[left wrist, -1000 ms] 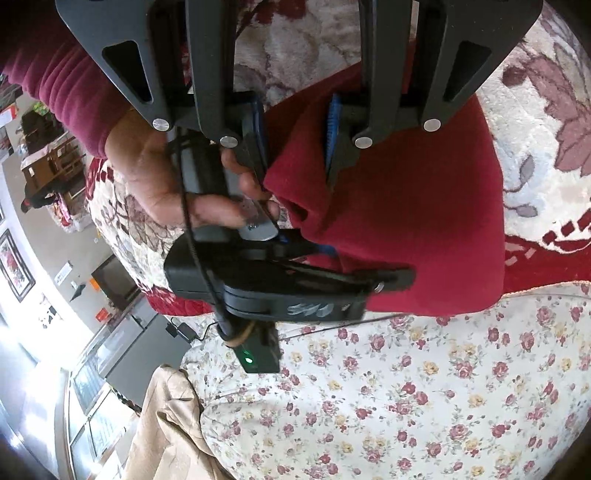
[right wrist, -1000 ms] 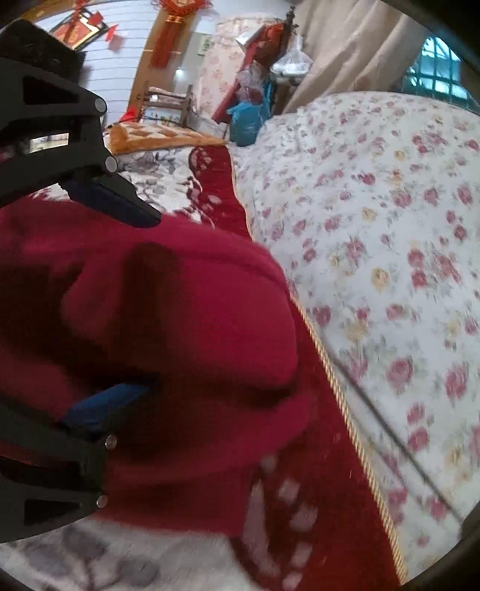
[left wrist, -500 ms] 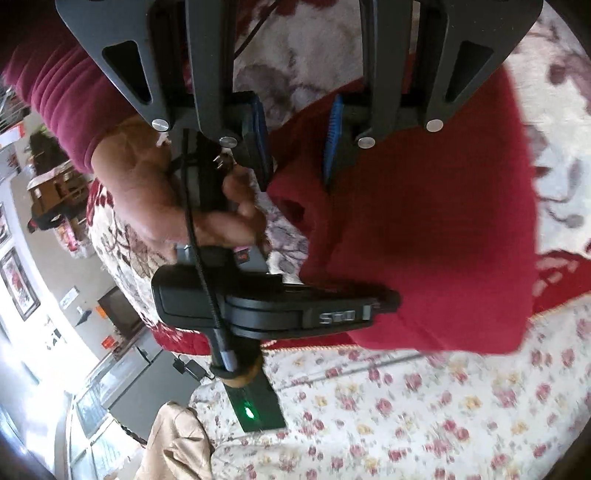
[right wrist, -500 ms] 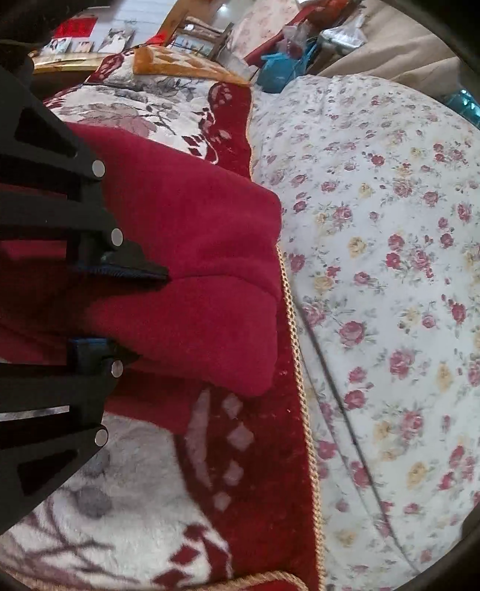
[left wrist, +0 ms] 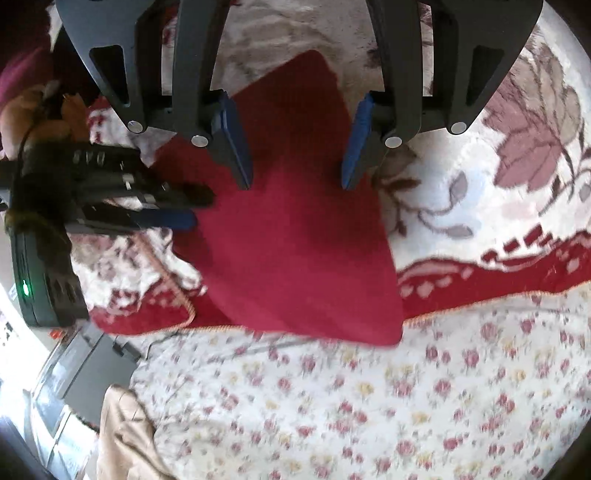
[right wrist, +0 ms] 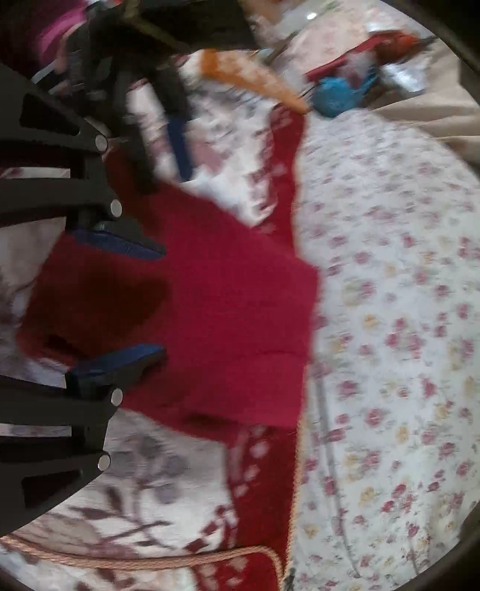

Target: Fold small clothes

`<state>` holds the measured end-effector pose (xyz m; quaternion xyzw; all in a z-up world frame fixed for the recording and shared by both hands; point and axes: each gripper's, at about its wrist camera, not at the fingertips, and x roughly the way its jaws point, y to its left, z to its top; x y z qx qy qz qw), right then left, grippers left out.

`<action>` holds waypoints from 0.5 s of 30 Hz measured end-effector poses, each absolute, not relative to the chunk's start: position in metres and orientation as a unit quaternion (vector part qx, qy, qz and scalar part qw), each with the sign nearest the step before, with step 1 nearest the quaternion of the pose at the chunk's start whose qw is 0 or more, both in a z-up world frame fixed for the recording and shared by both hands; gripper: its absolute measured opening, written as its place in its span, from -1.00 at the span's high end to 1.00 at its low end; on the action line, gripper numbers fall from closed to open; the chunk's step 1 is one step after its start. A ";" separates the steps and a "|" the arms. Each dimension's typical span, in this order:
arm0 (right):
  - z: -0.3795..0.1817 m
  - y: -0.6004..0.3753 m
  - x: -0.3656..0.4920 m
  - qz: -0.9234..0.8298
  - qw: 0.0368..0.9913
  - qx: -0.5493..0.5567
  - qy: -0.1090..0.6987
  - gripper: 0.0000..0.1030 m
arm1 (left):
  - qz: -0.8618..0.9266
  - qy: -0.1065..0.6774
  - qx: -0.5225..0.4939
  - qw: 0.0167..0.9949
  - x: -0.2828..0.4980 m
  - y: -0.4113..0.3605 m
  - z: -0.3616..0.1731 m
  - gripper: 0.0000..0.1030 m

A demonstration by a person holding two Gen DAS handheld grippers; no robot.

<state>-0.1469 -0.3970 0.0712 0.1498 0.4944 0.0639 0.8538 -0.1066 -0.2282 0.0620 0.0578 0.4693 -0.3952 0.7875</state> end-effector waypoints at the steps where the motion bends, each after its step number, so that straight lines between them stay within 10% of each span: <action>1: 0.059 -0.396 -0.152 0.055 0.847 0.148 0.507 0.19 | -0.391 0.471 0.063 0.788 -0.107 -0.229 0.056 0.05; 15: 0.084 -0.407 -0.155 0.008 0.872 0.186 0.453 0.20 | -0.362 0.456 0.068 0.810 -0.096 -0.234 0.063 0.04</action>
